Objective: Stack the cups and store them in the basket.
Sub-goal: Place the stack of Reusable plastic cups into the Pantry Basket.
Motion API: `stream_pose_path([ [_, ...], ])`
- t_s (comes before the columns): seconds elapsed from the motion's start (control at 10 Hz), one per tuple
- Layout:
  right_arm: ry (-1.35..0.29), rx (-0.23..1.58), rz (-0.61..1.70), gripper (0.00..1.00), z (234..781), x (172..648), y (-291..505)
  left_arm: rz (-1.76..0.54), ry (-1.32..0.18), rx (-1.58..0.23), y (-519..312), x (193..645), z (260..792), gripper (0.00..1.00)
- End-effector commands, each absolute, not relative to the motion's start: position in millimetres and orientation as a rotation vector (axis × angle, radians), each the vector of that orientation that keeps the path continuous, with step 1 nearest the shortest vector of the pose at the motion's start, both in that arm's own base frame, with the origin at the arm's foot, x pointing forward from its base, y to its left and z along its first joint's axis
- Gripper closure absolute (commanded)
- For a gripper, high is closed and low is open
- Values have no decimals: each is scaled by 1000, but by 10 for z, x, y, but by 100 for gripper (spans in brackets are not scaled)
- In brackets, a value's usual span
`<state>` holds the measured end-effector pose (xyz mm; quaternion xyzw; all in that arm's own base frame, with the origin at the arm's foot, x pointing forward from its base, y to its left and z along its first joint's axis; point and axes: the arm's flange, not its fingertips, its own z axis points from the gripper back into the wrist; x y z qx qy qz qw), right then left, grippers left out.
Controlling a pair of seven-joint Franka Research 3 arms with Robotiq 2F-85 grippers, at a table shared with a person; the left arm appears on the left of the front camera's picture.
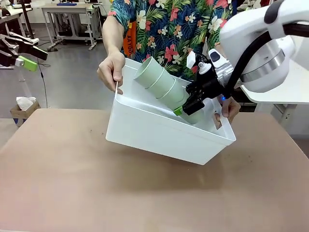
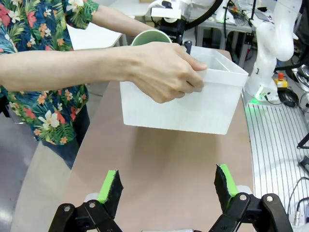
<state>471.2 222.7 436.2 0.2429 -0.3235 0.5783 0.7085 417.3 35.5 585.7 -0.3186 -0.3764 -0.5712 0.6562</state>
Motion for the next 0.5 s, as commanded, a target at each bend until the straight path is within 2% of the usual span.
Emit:
stream_pose_path([
  [0.0,-702,484,1258,14,4423,4667,2242,-1289,-853,-732,337,4157,5884,0],
  [0.4,-665,430,1256,14,4217,4765,2383,-1289,-853,-732,337,4157,5884,0],
])
